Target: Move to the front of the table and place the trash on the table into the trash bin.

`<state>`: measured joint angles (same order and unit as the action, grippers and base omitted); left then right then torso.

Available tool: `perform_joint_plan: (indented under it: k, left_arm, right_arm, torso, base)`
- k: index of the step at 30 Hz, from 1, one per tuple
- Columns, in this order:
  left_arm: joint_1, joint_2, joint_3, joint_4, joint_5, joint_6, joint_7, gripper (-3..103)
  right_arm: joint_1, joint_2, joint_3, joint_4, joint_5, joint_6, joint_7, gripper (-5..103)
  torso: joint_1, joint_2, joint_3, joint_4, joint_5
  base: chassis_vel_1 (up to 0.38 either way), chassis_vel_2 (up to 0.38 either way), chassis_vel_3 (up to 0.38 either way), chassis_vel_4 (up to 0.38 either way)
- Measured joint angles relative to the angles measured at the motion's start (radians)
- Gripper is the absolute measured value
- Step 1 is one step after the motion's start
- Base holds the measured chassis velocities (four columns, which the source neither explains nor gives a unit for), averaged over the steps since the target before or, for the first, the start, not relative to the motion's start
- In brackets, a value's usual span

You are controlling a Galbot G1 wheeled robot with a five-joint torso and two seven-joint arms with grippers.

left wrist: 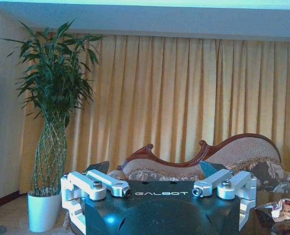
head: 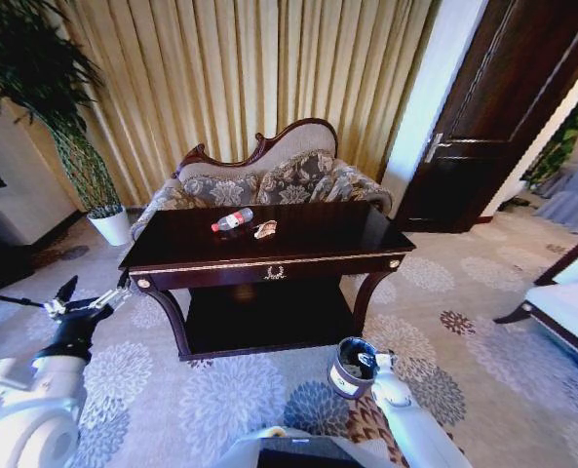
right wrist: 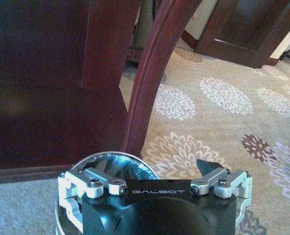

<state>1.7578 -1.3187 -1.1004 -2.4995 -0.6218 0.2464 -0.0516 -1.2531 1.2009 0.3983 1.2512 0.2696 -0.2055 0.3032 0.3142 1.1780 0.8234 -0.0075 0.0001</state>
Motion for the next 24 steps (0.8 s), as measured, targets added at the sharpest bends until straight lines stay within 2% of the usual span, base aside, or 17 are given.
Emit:
perform_joint_plan:
  k: [3, 7, 8, 12, 13, 14, 18, 24]
  left_arm:
    - [-0.002, 0.001, 0.0, 0.0, -0.001, 0.0, 0.0, 100]
    - [-0.005, 0.002, 0.002, 0.0, -0.005, 0.002, -0.001, 100]
    - [-0.005, 0.002, 0.002, 0.0, -0.005, 0.002, -0.001, 100]
    - [-0.005, 0.0, 0.007, 0.001, -0.015, 0.003, -0.001, 100]
    - [-0.005, 0.0, 0.007, 0.001, -0.015, 0.003, -0.001, 100]
    - [-0.005, -0.001, 0.01, 0.002, -0.016, 0.003, -0.001, 100]
    - [-0.006, -0.001, 0.014, 0.003, -0.018, 0.003, -0.001, 100]
    - [-0.005, 0.0, 0.013, 0.003, -0.022, 0.005, -0.001, 100]
  right_arm:
    - [-0.022, -0.013, 0.003, 0.062, 0.05, -0.001, -0.008, 100]
    - [-0.081, -0.052, 0.032, 0.3, 0.166, 0.002, -0.059, 100]
    - [-0.081, -0.052, 0.032, 0.3, 0.166, 0.002, -0.059, 100]
    - [-0.151, -0.097, 0.068, 0.576, 0.2, 0.009, -0.074, 100]
    - [-0.151, -0.097, 0.068, 0.576, 0.2, 0.009, -0.074, 100]
    - [-0.17, -0.106, 0.074, 0.657, 0.202, 0.006, -0.073, 100]
    - [-0.225, -0.13, 0.076, 0.89, 0.233, -0.031, -0.051, 100]
    - [-0.258, -0.148, 0.073, 1.069, 0.272, -0.058, -0.018, 100]
  torso:
    - [0.0, 0.0, 0.0, -0.0001, 0.0]
    - [0.0, 0.0, 0.0, 0.0002, -0.0001]
    - [0.0, 0.0, 0.0, 0.0002, -0.0001]
    - [0.0, 0.0, 0.0, -0.0001, -0.0003]
    - [0.0, 0.0, 0.0, -0.0001, -0.0003]
    - [0.0, 0.0, 0.0, 0.0, -0.0002]
    - [0.0, 0.0, 0.0, 0.0, -0.0003]
    - [0.0, 0.0, 0.0, -0.0001, -0.0001]
  base:
    - [0.0, 0.0, 0.0, 0.0]
    - [0.0, 0.0, 0.0, 0.0]
    - [0.0, 0.0, 0.0, 0.0]
    - [0.0, 0.0, 0.0, 0.0]
    - [0.0, 0.0, 0.0, 0.0]
    - [0.0, 0.0, 0.0, 0.0]
    - [0.0, 0.0, 0.0, 0.0]
    - [0.0, 0.0, 0.0, 0.0]
